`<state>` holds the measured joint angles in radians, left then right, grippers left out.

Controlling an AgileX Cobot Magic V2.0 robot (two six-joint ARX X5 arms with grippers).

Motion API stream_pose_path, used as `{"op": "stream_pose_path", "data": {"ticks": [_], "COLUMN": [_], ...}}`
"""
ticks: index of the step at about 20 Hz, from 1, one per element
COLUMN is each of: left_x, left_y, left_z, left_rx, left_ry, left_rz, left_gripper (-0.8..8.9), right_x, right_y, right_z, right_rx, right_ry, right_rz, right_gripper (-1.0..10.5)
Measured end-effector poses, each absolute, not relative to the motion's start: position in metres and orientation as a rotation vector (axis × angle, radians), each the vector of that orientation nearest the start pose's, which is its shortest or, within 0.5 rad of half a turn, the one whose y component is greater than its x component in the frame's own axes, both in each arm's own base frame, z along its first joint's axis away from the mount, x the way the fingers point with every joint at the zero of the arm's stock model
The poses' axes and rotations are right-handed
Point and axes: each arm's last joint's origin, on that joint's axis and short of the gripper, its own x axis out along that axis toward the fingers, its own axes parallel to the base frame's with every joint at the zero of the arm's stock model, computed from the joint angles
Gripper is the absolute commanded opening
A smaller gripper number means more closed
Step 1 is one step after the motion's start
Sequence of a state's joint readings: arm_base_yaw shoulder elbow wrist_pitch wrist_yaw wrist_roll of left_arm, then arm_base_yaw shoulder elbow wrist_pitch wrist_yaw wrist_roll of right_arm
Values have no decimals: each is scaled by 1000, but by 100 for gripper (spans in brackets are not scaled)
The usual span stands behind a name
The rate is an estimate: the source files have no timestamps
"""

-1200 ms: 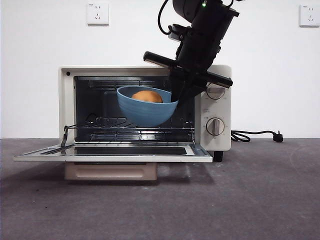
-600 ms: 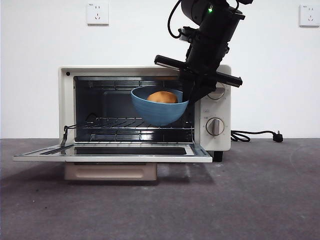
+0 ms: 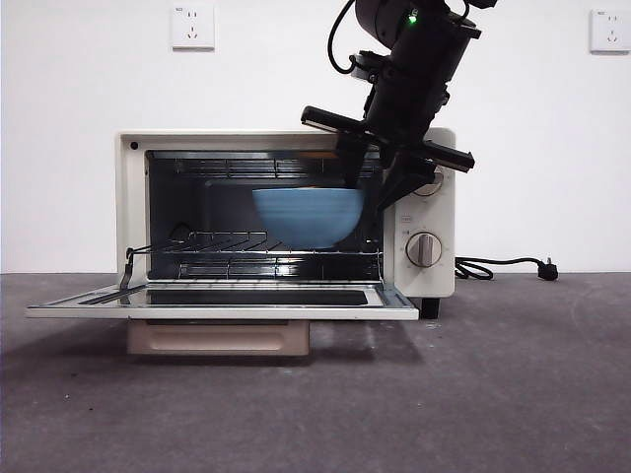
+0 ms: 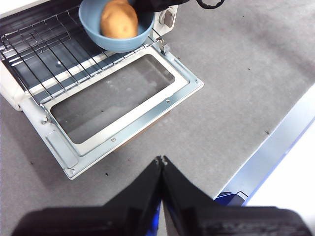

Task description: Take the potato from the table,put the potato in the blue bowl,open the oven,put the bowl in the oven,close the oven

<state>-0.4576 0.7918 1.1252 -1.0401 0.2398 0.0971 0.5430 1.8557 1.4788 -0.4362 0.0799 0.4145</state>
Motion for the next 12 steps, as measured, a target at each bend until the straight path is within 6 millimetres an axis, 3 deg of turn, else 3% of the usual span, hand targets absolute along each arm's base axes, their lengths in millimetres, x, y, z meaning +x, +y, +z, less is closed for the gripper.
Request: {"op": "stream_pose_path", "data": {"ticks": [8,12], "left_x": [104,104], "left_y": [-59,-59], "left_z": [366,366], "left_rx": [175,175], "left_ry": [684,684], "left_rz": [-704,-705], "left_gripper": [-8,-8], "right_x": [352,345], "right_y": [210,205], "right_z": [254,267], "right_rx": [144,148], "right_ry": [854,844], "right_rz": [264,267], "right_gripper": [167,167]}}
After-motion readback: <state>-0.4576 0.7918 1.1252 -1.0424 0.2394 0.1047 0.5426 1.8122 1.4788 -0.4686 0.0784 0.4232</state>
